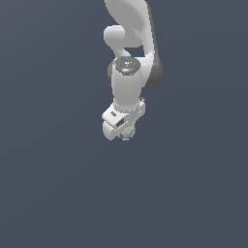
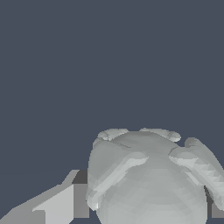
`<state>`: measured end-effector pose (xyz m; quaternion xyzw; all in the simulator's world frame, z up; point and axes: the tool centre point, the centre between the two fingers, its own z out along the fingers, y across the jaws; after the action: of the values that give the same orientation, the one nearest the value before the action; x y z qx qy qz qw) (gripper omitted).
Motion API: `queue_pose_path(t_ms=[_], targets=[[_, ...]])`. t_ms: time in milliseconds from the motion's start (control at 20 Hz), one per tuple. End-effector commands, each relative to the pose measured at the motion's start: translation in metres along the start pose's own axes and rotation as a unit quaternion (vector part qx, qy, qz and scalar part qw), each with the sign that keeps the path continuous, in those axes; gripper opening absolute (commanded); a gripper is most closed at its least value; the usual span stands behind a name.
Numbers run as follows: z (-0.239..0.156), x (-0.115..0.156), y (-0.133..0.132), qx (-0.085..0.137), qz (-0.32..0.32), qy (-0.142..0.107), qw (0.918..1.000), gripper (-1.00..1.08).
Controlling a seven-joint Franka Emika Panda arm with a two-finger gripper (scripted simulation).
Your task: Pick up the object and move it to a goal position.
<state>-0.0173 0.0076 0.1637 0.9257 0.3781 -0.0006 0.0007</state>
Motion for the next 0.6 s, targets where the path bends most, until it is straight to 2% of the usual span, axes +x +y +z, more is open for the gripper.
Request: queue_pose_path(t_ms=[0,550], targets=[[-0.025,-0.006,-0.007,0.000,0.000,0.000,1.0000,-1.00],[-0.129,-0.030,-0.034,0.000,-0.001,0.001,1.0000,-1.00]])
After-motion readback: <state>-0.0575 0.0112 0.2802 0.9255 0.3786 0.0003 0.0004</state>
